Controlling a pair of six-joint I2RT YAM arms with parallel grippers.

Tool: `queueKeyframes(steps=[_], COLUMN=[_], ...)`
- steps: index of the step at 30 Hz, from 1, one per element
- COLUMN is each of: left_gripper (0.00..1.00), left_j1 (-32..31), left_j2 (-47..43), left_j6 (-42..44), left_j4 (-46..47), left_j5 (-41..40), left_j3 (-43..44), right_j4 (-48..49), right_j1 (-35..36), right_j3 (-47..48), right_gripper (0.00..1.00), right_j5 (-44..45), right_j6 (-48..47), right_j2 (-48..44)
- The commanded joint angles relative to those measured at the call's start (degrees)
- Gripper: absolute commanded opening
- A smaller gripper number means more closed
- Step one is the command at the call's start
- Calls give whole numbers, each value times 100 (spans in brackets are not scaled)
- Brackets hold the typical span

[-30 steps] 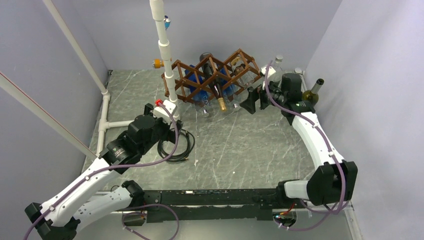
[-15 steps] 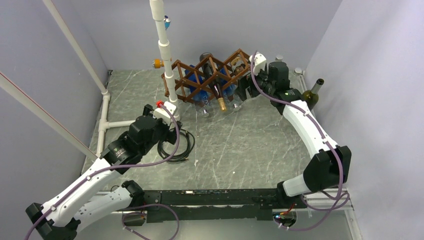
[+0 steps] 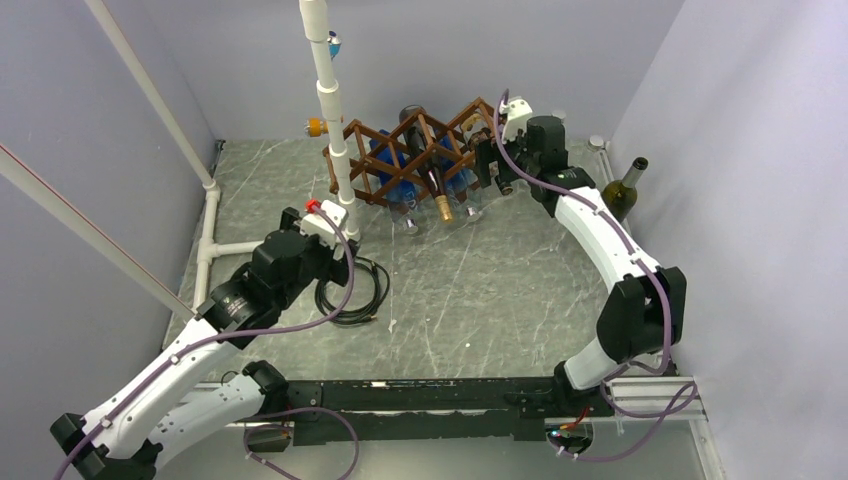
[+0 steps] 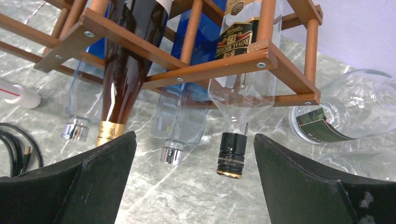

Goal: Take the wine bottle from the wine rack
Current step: Pick up the wine bottle from the wine rack.

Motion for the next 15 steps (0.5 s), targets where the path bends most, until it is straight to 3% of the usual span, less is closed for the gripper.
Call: queueKeyframes(steps=[1, 7, 15], left_gripper=[99, 99, 99], left_j1=[99, 185, 234], left_j2=[-76, -110, -95], left_j6=[-11, -20, -36], left_j4=[4, 17, 14], left_j5=[109, 177, 239], left_j3=[36, 16, 9], right_j4=[205, 208, 0], right_j1=[16, 11, 4], right_j3=[320, 461, 617], right_gripper=[100, 100, 100], right_j5=[438, 1076, 1008], right_j6=[146, 70, -229], right_j2=[188, 565, 948])
